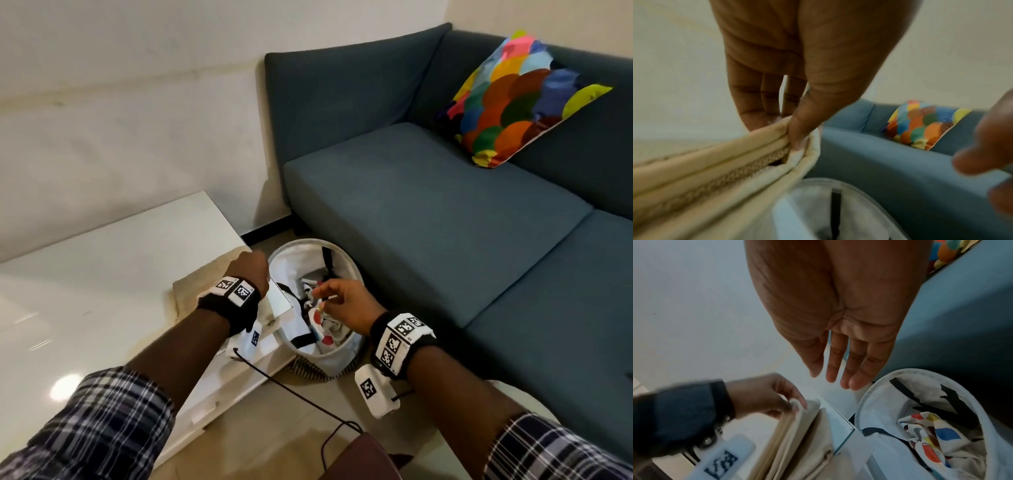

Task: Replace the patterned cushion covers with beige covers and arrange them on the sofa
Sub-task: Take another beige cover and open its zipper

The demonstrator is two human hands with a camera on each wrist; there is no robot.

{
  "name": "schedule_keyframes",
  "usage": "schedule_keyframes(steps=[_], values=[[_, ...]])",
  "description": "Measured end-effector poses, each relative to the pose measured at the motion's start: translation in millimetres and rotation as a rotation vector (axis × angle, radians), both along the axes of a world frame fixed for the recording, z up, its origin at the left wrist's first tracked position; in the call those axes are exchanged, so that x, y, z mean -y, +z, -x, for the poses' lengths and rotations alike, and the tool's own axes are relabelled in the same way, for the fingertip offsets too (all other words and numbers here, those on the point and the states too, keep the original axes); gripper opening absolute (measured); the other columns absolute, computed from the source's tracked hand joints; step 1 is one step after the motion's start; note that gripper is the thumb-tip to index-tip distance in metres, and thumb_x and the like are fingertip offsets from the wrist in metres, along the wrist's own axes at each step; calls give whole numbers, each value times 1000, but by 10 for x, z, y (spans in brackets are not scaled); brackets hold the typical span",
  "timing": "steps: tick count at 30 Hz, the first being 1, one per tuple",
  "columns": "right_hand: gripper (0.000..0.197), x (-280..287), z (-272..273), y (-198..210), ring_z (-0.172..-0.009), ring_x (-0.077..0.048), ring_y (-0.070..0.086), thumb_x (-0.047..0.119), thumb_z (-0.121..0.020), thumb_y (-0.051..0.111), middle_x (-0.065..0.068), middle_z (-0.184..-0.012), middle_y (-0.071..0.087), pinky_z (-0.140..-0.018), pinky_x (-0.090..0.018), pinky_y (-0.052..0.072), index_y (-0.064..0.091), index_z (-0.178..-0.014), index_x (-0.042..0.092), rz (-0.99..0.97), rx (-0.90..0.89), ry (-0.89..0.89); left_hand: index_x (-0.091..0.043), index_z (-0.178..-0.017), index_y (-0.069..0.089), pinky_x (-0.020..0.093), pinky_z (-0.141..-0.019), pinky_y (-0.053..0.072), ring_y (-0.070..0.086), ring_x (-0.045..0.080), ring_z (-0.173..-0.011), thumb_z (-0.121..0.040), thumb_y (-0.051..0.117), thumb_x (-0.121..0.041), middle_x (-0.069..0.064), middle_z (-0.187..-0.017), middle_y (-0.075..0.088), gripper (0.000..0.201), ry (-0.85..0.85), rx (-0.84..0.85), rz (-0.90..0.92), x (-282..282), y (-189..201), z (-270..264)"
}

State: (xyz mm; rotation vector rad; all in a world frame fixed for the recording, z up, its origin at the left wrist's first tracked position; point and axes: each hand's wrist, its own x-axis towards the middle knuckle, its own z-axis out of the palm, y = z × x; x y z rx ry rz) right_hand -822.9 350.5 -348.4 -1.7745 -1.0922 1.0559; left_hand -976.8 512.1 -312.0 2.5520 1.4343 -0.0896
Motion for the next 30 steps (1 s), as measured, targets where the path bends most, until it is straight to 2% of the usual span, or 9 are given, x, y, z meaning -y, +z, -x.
schedule_keyframes(steps=[4,7,10,12,15,18,23,26,30], values=[[62,-22,78,171,-126,-17,58,21,-86,80,4,-139,58,-94,-29,55,52,-141,25,-92,-119,44,-24,-91,74,32,-82,52,67,30,-96,-82,60,-10,5,-101,68,22,-102,176,-89,240,837,-62],[79,-64,198,358,-118,-13,64,24,-76,88,7,-130,64,-96,-35,57,45,-143,28,-255,-192,57,-28,-90,73,28,-73,44,63,23,-91,-85,60,-13,-2,-97,66,20,-241,261,-168,548,1265,-185],[53,-52,297,521,-89,-26,74,4,-84,79,1,-99,75,-74,-45,61,52,-128,15,-407,-279,-32,-30,-89,75,25,-77,49,66,16,-91,-82,62,-14,-5,-95,71,21,-357,353,-162,808,1465,-359],[31,55,219,653,-80,-22,71,-8,-89,67,-1,-87,73,-69,-40,58,61,-110,14,-497,-277,-176,-31,-87,77,27,-82,54,68,9,-87,-79,63,-17,-8,-89,73,21,-396,497,-92,959,1493,-502],[22,378,-40,934,-80,-20,69,-10,-94,55,-5,-86,72,-67,-33,56,65,-108,4,-562,-344,-326,-31,-107,74,29,-85,56,67,0,-88,-84,68,-22,-14,-94,73,26,-459,767,14,1190,1432,-773],[24,901,-386,1246,-74,-16,70,-8,-95,53,-7,-86,72,-64,-32,57,64,-116,-3,-607,-381,-452,-36,-132,60,34,-94,55,66,0,-103,-86,74,-41,-14,-109,71,49,-568,999,164,1484,1438,-1119],[20,2055,-1087,1396,-89,-29,71,7,-95,61,-10,-100,75,-82,-51,58,70,-111,14,-620,-346,-748,-45,-140,43,39,-96,54,63,3,-113,-66,77,-69,-16,-126,64,85,-730,886,273,2095,1356,-1659],[18,2843,-1354,1361,-94,-31,71,8,-97,61,-12,-104,74,-80,-49,59,68,-112,13,-654,-349,-906,-39,-131,52,42,-91,57,66,5,-105,-60,85,-58,-15,-118,67,80,-757,810,500,2569,1149,-2004],[24,3620,-1494,1250,-97,-34,70,10,-95,65,-20,-112,72,-74,-43,60,65,-119,7,-655,-360,-1032,-17,-105,69,38,-77,60,72,18,-89,-71,89,-20,2,-98,76,39,-595,989,861,3203,862,-2403]])
